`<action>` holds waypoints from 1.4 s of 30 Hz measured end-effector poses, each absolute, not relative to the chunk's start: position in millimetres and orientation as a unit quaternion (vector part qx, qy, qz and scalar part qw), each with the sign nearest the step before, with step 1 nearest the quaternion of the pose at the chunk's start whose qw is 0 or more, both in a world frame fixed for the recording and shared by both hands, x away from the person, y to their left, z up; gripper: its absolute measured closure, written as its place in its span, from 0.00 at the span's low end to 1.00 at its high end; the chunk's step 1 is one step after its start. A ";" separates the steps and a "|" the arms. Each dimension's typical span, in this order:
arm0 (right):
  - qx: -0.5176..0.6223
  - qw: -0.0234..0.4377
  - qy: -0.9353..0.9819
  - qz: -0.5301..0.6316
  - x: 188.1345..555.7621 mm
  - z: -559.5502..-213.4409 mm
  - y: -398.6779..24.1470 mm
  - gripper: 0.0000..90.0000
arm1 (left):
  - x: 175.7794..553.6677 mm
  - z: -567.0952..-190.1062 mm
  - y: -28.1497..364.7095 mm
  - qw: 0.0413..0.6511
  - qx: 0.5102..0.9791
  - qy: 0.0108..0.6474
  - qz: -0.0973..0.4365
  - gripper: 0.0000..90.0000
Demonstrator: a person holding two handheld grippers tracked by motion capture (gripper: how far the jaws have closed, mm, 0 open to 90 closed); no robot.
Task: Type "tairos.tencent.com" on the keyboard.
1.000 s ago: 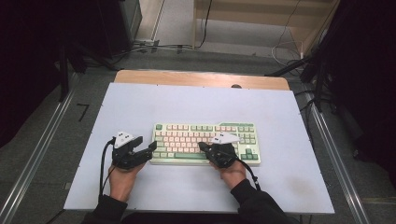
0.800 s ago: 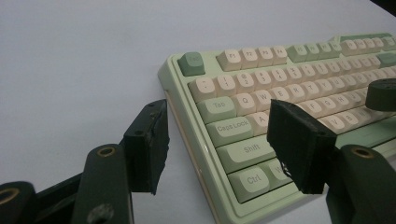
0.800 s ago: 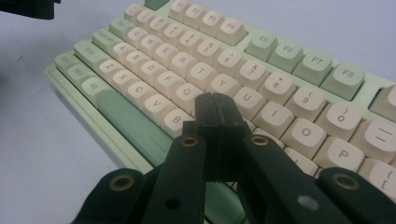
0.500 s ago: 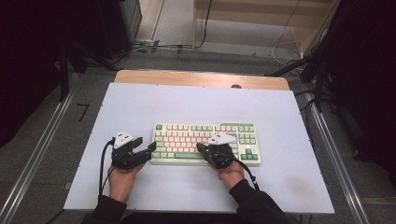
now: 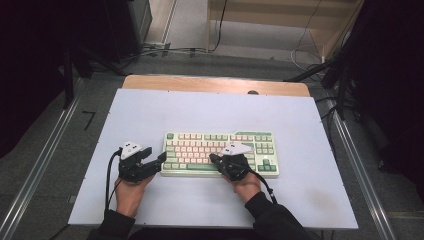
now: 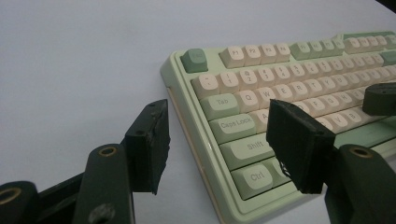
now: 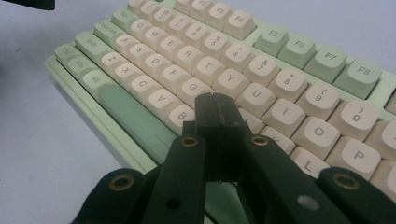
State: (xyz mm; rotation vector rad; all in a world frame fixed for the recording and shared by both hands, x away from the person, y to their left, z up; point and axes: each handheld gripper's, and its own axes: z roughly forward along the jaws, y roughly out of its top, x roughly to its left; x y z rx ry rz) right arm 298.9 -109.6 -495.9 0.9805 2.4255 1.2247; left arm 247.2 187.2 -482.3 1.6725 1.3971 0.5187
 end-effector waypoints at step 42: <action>0.409 0.149 0.781 0.449 307.4 -482.4 -136.8 0.30 | 251.1 -481.1 179.5 0.462 0.689 0.526 0.185 0.82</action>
